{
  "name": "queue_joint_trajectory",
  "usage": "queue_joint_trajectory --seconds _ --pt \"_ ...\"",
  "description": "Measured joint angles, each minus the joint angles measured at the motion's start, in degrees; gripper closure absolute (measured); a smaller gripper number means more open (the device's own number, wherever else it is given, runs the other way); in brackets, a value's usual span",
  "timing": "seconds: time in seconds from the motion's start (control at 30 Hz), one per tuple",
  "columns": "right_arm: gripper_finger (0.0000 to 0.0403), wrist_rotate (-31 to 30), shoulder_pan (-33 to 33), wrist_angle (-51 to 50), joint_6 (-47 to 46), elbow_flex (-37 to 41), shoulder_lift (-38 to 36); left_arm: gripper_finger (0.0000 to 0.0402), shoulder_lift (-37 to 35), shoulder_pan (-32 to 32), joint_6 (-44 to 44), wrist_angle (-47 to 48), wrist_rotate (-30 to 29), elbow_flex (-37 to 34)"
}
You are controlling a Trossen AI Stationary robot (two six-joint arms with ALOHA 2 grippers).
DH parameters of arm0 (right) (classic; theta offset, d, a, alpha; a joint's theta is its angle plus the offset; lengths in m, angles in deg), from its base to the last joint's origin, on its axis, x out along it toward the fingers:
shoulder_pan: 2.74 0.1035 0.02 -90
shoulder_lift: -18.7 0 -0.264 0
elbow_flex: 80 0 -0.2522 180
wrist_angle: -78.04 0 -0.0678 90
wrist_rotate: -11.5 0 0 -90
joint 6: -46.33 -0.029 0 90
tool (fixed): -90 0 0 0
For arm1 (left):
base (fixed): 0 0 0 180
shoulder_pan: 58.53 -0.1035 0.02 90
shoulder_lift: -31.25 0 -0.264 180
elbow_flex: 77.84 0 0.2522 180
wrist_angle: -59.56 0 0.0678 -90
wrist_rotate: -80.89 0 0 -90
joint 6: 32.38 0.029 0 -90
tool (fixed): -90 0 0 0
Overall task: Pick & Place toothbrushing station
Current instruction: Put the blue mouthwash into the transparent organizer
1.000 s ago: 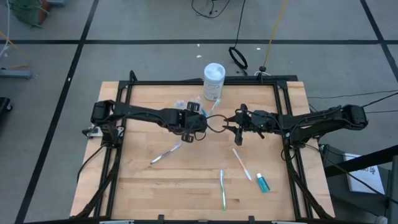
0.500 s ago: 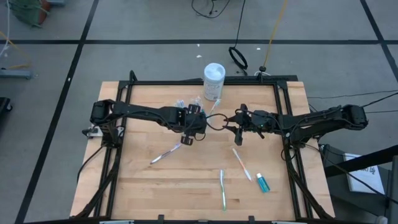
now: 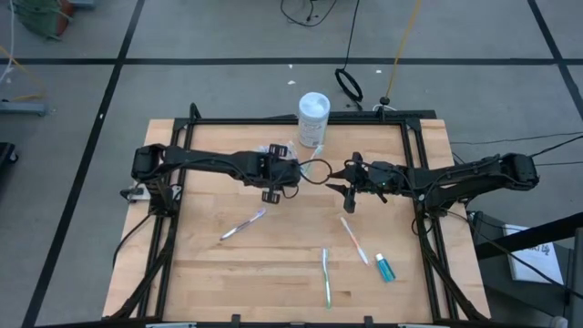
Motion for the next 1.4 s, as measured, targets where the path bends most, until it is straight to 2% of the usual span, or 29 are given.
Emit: queue_joint_trajectory --seconds 0.13,0.27,0.33,0.47,0.73,0.9,1.4 --pt "0.0273 0.0 0.0 0.0 1.2 0.0 0.0 0.0254 -0.8 1.1 1.9 -3.2 0.6 0.0" --pt "0.0273 0.0 0.0 -0.3 1.7 0.0 0.0 0.0254 -0.8 2.1 0.0 -5.1 7.7 0.0" --pt "0.0273 0.0 0.0 -0.3 1.7 0.0 0.0 0.0254 -0.1 2.5 -1.3 -5.4 9.1 0.0" --pt "0.0273 0.0 0.0 -0.4 1.7 0.0 0.0 0.0254 0.4 2.5 -1.9 -6.4 5.5 -1.8" --pt "0.0273 0.0 0.0 -0.4 1.7 0.0 0.0 0.0254 0.3 0.6 -2.9 -6.2 3.3 -4.5" --pt "0.0273 0.0 0.0 -0.4 1.7 0.0 0.0 0.0254 0.3 -0.6 -2.7 -6.3 -1.8 -4.6" --pt "0.0273 0.0 0.0 -0.4 1.7 0.0 0.0 0.0254 -0.4 -4.4 -0.6 -6.0 -2.4 -4.6"
